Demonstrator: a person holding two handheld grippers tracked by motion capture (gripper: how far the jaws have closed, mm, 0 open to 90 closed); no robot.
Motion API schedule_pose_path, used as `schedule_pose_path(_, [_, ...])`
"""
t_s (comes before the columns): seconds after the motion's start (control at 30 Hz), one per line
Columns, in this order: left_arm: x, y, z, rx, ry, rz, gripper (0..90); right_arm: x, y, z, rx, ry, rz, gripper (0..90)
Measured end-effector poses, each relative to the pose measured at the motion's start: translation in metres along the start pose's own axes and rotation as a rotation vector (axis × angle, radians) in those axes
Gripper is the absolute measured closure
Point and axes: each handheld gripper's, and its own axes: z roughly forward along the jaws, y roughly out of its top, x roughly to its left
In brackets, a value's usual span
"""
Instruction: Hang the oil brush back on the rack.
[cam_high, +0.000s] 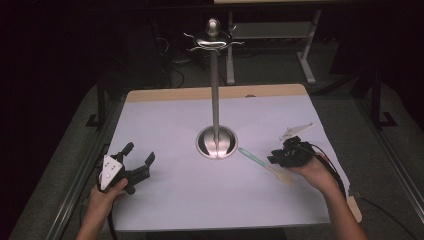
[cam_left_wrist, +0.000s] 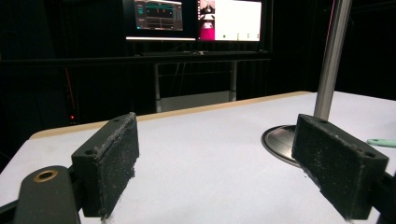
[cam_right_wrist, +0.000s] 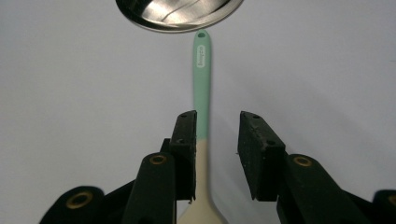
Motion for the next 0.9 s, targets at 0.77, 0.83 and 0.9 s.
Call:
schedule_pose_path(0.77, [0.0, 0.0, 0.0, -0.001, -0.002, 0.003, 14.5, 0.004, 0.05, 0.036, 0.273, 0.015, -0.1, 66.3])
schedule_pose_path(0.83, [0.001, 0.0, 0.0, 0.001, -0.001, 0.005, 14.5, 0.005, 0.052, 0.041, 0.301, 0.018, -0.101, 66.7])
schedule_pose_path(0.9, [0.0, 0.0, 0.0, -0.002, -0.002, 0.003, 14.5, 0.007, 0.054, 0.047, 0.321, 0.029, -0.106, 67.5])
